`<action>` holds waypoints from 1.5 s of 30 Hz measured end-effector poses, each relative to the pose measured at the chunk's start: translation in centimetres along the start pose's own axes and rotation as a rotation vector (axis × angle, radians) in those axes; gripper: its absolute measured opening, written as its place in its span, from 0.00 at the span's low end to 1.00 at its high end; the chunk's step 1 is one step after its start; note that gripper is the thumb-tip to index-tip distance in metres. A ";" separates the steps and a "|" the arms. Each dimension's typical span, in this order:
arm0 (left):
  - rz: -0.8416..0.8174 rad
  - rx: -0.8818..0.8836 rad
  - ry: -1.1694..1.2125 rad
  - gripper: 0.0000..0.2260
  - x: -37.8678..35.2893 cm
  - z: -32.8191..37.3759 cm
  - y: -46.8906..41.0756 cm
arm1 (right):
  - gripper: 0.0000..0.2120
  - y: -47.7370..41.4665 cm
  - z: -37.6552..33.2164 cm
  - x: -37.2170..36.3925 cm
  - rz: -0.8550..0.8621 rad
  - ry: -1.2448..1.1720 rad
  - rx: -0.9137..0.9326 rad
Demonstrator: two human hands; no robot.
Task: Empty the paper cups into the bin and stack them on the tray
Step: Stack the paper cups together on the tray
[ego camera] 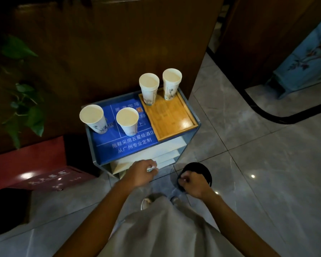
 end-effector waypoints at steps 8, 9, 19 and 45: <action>0.080 -0.176 -0.040 0.15 7.7 8.1 -2.5 | 0.16 -3.4 -6.2 9.3 0.202 -0.153 0.101; 0.108 -0.191 -0.053 0.16 8.8 9.0 -2.9 | 0.16 -4.1 -6.7 10.4 0.216 -0.168 0.105; 0.288 -0.163 -0.287 0.29 16.1 13.4 -11.0 | 0.26 -12.4 -11.8 21.7 0.337 -0.126 0.246; 0.142 0.147 -0.512 0.45 17.9 12.2 -29.7 | 0.48 -31.3 -20.4 26.7 0.042 0.377 0.338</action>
Point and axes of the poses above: each hand's wrist, its own y-axis away from the middle knuckle, its own x-axis out of the back of the hand, z = x × y, the point moved 8 cm from there along -y, towards the middle knuckle, and after that the axes turned 1 degree about x, right-handed, at the moved point
